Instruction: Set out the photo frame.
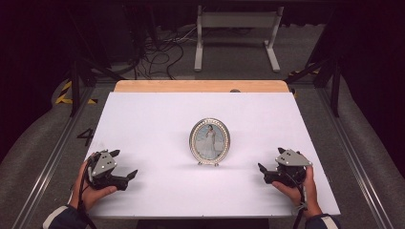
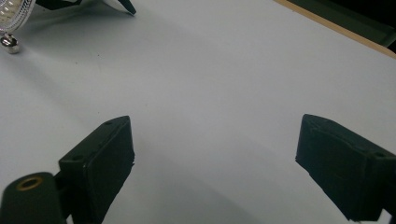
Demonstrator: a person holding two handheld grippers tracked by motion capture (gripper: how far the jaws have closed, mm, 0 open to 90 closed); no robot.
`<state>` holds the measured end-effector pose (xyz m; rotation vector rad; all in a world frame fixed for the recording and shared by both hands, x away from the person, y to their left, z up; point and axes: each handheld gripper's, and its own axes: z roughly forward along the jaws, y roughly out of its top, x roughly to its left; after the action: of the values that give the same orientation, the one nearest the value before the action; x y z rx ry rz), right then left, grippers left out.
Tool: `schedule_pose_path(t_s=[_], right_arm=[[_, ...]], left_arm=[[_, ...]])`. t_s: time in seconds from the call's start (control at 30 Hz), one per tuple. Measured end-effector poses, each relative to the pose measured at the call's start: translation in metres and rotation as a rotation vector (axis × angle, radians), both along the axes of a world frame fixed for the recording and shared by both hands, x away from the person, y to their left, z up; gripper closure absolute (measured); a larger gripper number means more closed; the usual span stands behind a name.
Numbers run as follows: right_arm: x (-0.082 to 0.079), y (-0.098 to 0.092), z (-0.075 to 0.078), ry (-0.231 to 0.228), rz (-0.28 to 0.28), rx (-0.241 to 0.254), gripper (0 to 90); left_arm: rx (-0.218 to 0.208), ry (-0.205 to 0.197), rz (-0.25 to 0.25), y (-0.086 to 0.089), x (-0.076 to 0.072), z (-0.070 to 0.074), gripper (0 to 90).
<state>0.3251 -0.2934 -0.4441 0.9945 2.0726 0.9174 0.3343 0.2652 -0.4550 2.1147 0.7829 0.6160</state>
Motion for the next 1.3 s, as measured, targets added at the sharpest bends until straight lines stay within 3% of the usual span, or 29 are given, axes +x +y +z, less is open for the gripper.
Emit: schedule_pose_path(t_s=[0.3,0.63,0.73,1.3], right_arm=[[-0.0008,-0.0001,-0.0014,0.003,0.006,0.01,11.2],[-0.0001,0.0061,-0.0014,-0.001,0.007,-0.015,11.2],[-0.0004,0.0054,-0.0021,0.003,0.01,-0.022,11.3],[0.0005,0.0036,-0.0005,-0.006,0.007,-0.005,11.3]], left_arm=[[0.006,-0.005,0.002,-0.0021,-0.0007,0.0007,6.4],[0.005,-0.009,0.005,-0.0002,-0.0021,0.0013,6.4],[0.032,-0.006,-0.005,-0.0024,-0.0003,0.0001,6.4],[0.042,-0.008,0.001,-0.0041,-0.0008,-0.0005,6.4]])
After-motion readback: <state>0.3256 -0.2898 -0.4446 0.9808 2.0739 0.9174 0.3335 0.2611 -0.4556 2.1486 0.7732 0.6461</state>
